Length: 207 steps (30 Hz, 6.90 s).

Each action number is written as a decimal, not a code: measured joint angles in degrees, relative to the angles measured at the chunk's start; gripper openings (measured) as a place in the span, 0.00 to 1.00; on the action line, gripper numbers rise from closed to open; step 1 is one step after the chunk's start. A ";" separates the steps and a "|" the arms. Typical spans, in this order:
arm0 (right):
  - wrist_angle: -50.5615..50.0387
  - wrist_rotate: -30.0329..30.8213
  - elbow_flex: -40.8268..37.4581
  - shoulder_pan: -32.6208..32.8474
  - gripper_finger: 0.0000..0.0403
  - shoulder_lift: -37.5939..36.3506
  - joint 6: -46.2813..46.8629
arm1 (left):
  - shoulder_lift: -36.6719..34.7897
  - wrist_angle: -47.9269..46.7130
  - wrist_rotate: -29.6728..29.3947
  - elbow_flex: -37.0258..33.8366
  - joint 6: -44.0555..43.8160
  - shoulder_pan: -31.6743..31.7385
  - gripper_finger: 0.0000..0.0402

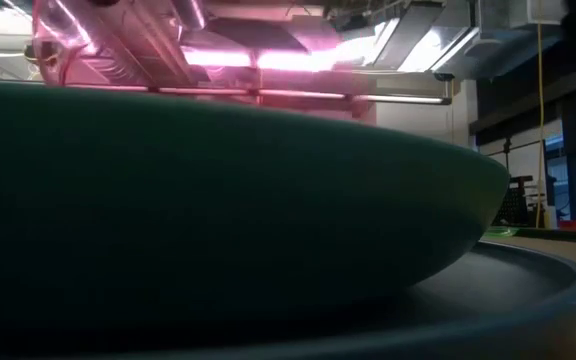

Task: Stack plastic plates
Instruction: Stack the light pink plate on top of the light green plate, then stack the light green plate on top of the light pink plate, then stack the light green plate on top of the light green plate

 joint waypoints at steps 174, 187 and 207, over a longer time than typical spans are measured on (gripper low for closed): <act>-43.01 -16.45 0.70 -86.23 0.04 2.87 -15.56 | -26.75 103.65 7.97 -76.48 23.21 20.24 0.28; -42.39 -16.01 10.52 -59.22 0.01 1.08 -15.66 | -26.75 103.65 7.80 -76.48 22.92 20.24 0.28; -7.82 -29.60 14.88 -28.63 0.00 8.03 -27.64 | -26.73 103.54 6.51 -75.98 22.48 20.23 0.28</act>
